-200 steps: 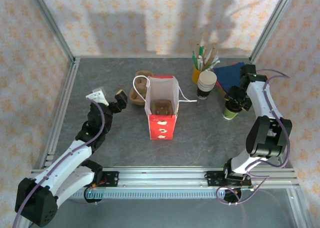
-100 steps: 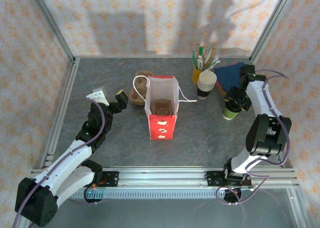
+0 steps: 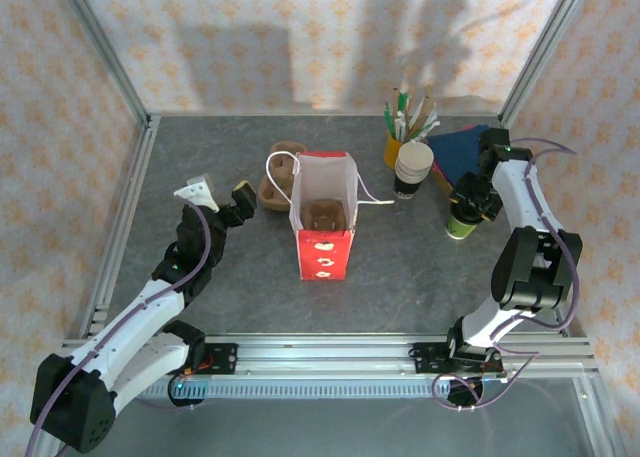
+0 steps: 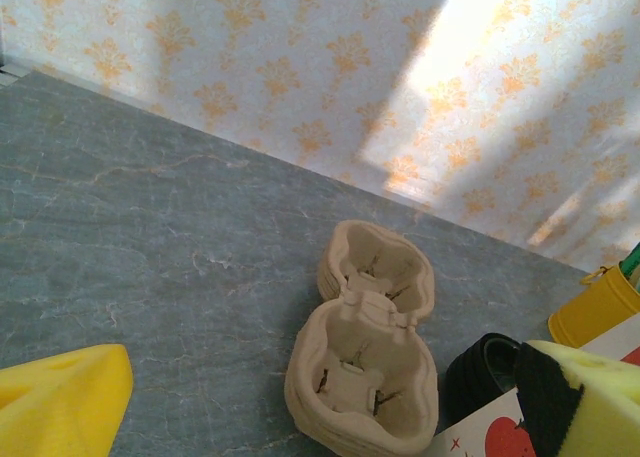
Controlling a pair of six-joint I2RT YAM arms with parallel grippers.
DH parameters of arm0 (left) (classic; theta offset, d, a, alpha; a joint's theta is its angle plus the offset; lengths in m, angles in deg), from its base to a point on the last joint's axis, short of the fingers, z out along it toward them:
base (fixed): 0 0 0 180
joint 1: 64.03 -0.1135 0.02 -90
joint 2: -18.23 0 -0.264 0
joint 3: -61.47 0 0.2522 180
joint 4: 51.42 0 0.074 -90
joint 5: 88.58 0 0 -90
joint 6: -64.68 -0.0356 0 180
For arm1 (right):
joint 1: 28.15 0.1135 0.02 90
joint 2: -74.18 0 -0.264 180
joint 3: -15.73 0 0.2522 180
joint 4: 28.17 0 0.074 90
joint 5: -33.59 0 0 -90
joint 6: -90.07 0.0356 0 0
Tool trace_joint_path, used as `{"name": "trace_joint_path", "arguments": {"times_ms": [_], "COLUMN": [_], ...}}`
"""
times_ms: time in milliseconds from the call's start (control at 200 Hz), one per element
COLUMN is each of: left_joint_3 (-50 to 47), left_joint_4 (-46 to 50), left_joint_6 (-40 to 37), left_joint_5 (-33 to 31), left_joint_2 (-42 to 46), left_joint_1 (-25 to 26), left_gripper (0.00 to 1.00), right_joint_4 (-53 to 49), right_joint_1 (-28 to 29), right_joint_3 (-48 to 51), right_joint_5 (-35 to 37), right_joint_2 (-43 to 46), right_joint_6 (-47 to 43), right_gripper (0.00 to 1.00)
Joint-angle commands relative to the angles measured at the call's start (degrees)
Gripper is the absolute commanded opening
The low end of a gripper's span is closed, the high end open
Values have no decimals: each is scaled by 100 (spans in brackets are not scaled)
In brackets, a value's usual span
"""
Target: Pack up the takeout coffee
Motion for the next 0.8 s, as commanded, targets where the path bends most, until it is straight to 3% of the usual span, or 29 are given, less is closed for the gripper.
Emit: {"name": "trace_joint_path", "arguments": {"times_ms": [0,440,796], "left_joint_3": [130,183,309], "left_joint_4": [-92,-170,-26], "left_joint_6": [-79,-53,-52], "left_joint_5": [22,102,121], "left_joint_2": [-45,-196,-266], "left_joint_1": [-32,-32,-32], "left_gripper": [99,99,99], "right_joint_4": [-216,-157,18], "right_joint_1": [131,199,264], "right_joint_3": [309,310,444], "right_joint_5": [157,361,-117], "right_joint_2": [-291,-477,-376], "right_joint_6": [-73,5,-100], "right_gripper": [69,75,66]}}
